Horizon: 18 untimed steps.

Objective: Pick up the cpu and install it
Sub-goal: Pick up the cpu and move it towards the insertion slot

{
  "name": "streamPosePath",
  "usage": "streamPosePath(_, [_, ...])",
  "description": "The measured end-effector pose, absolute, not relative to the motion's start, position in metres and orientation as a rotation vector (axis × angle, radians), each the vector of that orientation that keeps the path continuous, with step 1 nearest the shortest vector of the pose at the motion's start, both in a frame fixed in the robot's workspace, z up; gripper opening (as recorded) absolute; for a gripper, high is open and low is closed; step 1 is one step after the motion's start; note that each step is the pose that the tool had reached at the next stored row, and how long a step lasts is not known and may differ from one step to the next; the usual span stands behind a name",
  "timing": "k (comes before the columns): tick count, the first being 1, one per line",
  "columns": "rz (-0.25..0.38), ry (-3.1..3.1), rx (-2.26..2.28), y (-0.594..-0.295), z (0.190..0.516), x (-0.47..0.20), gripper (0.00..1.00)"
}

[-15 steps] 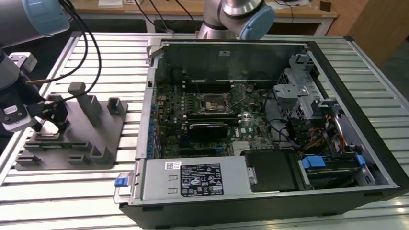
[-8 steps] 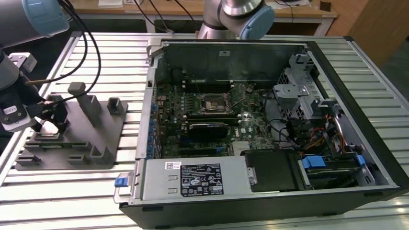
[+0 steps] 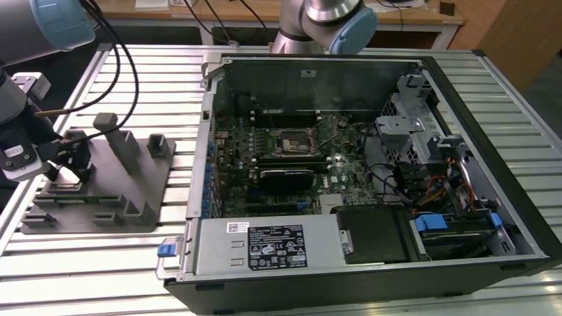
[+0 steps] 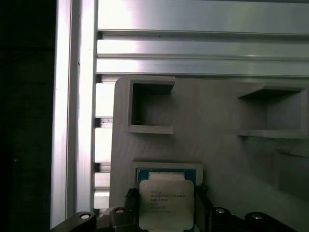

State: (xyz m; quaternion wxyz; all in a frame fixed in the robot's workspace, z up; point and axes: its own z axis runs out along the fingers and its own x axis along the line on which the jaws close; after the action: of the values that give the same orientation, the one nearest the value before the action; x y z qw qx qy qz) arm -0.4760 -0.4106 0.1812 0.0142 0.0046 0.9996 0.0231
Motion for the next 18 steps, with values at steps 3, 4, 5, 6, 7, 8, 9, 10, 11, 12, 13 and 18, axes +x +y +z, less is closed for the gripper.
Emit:
streamPosePath(3, [0.072,3.112,0.014,-0.4106,0.1812,-0.476,0.55])
streamPosePath(4, [0.072,3.112,0.014,-0.4106,0.1812,-0.476,0.55])
streamPosePath(5, [0.072,3.112,0.014,-0.4106,0.1812,-0.476,0.55])
streamPosePath(6, [0.072,3.112,0.014,-0.4106,0.1812,-0.476,0.55])
streamPosePath(7, [0.072,3.112,0.015,-0.4106,0.1812,-0.476,0.55])
streamPosePath(8, [0.072,3.112,0.015,-0.4106,0.1812,-0.476,0.55])
streamPosePath(9, [0.072,3.112,0.015,-0.4106,0.1811,-0.476,0.55])
streamPosePath(10, [0.072,3.112,0.015,-0.4106,0.1812,-0.476,0.55])
streamPosePath(11, [0.072,3.112,0.015,-0.4106,0.1812,-0.476,0.55])
streamPosePath(12, [0.072,3.112,0.015,-0.4106,0.1812,-0.476,0.55])
streamPosePath(13, [0.072,3.112,0.015,-0.4106,0.1812,-0.476,0.55])
streamPosePath(18, [0.072,3.112,0.015,-0.4106,0.1811,-0.476,0.62])
